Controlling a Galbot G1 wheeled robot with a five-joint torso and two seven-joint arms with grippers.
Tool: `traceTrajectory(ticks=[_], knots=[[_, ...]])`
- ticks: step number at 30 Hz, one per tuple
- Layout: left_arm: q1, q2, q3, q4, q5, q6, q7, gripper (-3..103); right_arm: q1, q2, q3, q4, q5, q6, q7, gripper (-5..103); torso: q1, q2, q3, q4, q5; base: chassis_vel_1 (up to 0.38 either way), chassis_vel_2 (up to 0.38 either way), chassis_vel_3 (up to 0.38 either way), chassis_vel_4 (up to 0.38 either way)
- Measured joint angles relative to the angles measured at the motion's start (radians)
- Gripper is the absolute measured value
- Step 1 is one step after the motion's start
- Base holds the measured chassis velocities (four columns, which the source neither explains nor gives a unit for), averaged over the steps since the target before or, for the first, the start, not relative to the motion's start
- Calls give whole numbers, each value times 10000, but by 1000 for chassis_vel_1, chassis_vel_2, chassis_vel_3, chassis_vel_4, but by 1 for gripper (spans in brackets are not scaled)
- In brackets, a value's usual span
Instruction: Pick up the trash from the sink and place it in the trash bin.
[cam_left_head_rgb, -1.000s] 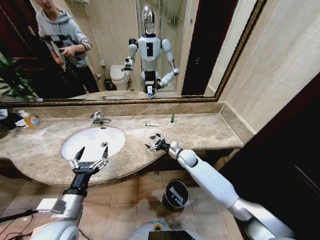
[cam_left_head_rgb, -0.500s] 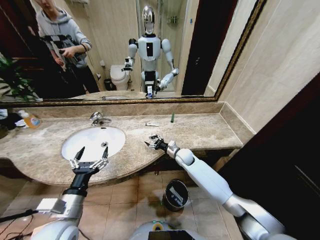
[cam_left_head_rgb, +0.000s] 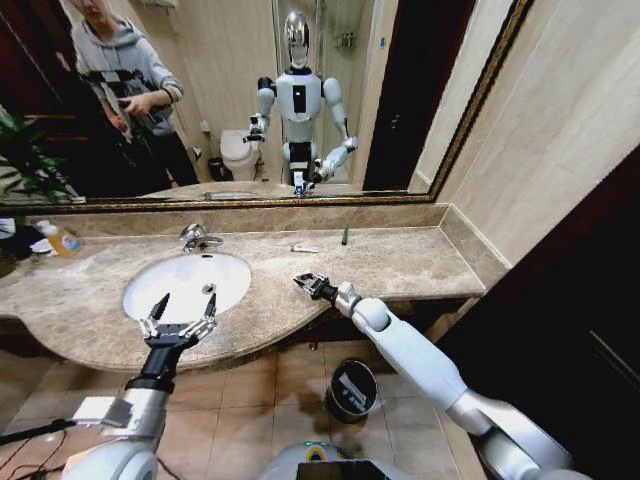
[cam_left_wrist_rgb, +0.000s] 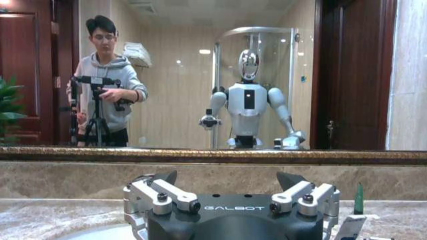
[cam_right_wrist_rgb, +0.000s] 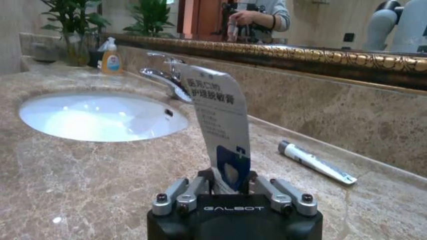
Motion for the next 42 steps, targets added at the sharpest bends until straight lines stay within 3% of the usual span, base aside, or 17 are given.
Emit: traceTrajectory(ticks=[10, 19, 27, 35, 38, 42], knots=[[0, 0, 0, 0, 0, 0, 0, 100, -158, -230, 232, 327, 80, -4, 1, 4, 0, 1, 0, 0, 1, 0, 0, 0, 0], [0, 0, 0, 0, 0, 0, 0, 100, -382, -428, 525, 652, 140, -11, 0, 4, 0, 1, 0, 0, 1, 0, 0, 0, 0], [0, 0, 0, 0, 0, 0, 0, 100, -1084, -873, 1486, 1635, 511, 0, 21, 4, 0, 2, 0, 1, 2, 0, 0, 0, 0], [0, 1, 0, 0, 0, 0, -1, 100, -3265, -1876, 3694, 3283, 1109, 324, -4, 4, 0, 1, 0, -1, 6, 0, 0, 0, 0], [0, 0, 0, -1, 0, 0, 3, 100, -4419, -2439, 4591, 3914, 1446, 937, 112, 4, -1, 2, -1, -1, 6, 0, 0, 0, 0], [-1, 0, 0, 0, 0, 0, 1, 100, -5712, -2604, 5694, 4629, 1582, 1241, 142, 4, -1, 2, -1, 0, 2, 0, 0, 0, 0]])
